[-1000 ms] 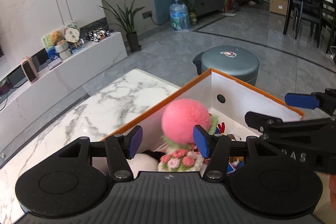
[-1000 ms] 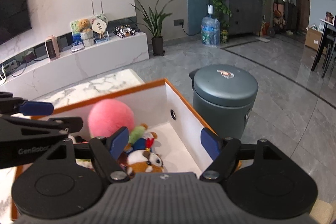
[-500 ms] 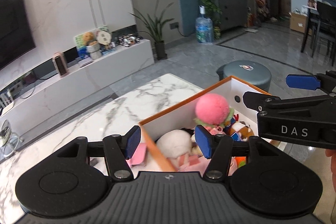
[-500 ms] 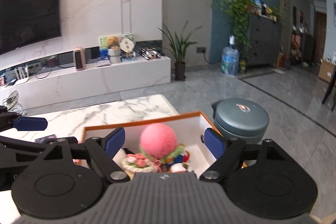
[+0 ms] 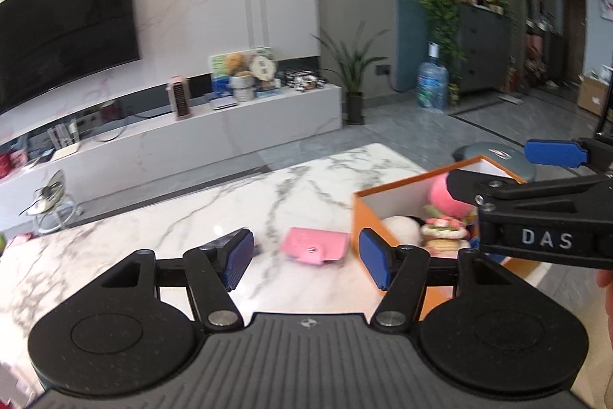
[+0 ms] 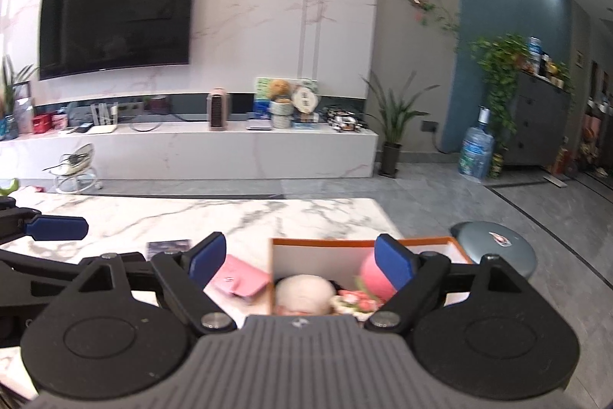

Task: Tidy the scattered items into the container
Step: 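Move both open tools back toward the card deck and pink wallet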

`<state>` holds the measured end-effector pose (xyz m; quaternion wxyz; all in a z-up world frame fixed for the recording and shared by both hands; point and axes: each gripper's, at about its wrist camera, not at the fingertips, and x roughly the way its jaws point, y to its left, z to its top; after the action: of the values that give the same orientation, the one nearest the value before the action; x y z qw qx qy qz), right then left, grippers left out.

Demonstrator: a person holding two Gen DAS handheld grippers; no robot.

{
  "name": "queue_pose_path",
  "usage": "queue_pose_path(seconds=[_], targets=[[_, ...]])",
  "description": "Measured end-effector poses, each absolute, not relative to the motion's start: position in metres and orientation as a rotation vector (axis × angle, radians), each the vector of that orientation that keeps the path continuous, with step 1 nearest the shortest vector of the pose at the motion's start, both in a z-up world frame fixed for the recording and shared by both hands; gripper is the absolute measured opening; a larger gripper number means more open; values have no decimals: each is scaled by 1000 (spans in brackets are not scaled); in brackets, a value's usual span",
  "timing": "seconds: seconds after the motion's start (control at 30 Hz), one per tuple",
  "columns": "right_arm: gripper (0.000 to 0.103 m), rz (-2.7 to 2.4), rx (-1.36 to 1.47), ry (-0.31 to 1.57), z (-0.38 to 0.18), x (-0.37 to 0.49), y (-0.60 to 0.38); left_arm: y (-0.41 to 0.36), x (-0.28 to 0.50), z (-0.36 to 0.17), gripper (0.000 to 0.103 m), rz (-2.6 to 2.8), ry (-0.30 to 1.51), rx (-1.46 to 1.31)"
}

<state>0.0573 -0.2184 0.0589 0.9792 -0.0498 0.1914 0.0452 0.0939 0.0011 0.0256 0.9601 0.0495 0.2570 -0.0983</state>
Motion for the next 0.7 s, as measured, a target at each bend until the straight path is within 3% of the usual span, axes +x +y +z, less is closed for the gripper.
queue_pose_path(seconds=[0.7], targets=[[90,229,-258,495,28,78,-127,96,111,-9,74,-122,583,-60]])
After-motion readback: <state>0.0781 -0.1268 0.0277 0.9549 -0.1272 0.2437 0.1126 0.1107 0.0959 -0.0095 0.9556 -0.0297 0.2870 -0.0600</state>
